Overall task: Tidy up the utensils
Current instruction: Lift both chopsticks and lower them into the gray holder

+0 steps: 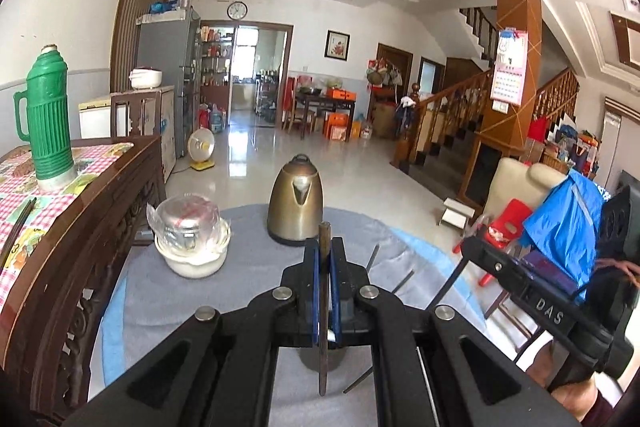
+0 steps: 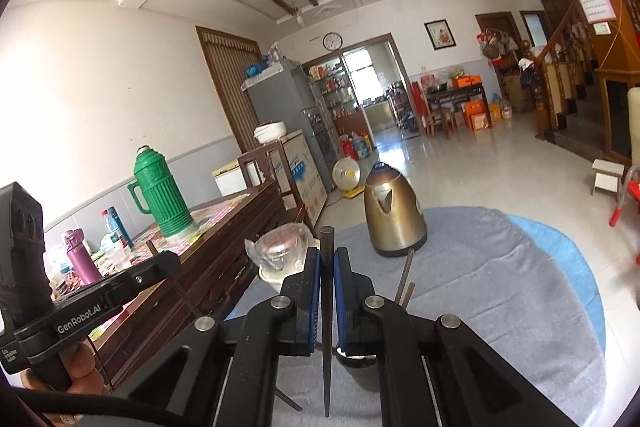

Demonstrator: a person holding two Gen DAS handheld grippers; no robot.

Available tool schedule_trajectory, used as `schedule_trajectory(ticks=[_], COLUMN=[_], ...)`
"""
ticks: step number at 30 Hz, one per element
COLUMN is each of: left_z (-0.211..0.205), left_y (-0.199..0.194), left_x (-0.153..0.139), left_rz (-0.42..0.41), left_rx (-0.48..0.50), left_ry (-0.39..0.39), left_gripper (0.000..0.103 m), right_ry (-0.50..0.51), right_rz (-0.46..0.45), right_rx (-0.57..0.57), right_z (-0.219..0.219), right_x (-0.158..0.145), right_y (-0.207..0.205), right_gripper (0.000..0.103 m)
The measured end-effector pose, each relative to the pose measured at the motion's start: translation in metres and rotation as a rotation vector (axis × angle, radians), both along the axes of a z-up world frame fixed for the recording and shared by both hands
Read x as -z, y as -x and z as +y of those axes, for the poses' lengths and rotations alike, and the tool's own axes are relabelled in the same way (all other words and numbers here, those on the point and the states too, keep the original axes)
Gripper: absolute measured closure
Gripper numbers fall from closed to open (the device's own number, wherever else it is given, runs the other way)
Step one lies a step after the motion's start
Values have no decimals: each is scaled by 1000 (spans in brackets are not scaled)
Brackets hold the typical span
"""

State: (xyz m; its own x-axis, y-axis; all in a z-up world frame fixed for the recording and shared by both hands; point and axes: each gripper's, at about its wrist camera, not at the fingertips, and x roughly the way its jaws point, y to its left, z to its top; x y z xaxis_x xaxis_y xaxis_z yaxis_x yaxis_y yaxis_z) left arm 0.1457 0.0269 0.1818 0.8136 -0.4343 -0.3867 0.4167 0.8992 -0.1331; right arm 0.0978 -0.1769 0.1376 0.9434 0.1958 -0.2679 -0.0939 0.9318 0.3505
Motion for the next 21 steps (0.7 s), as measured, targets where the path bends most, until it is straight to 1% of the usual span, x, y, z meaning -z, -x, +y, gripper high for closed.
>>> schedule_trajectory(ticks=[8, 10, 14, 18, 21], left_z=[-3, -5, -10, -12, -13], left_y=[-7, -10, -16, -24, -28], left_x=[-18, -18, -13, -7, -2], left_rz=[-79, -97, -105, -118, -145], left_rx=[-44, -61, -80, -104, -117], left_ry=[63, 70, 84, 99, 116], left_gripper=[98, 98, 98, 98, 98], right_ry=[21, 32, 53, 71, 81], right_rz=[-88, -110, -147, -170, -190], right_rx=[79, 100, 140, 179, 204], right_z=[-5, -4, -1, 3, 5], right_x=[-16, -18, -20, -19, -16], right_y=[11, 12, 10, 2, -3], right_gripper=[96, 96, 96, 96, 96])
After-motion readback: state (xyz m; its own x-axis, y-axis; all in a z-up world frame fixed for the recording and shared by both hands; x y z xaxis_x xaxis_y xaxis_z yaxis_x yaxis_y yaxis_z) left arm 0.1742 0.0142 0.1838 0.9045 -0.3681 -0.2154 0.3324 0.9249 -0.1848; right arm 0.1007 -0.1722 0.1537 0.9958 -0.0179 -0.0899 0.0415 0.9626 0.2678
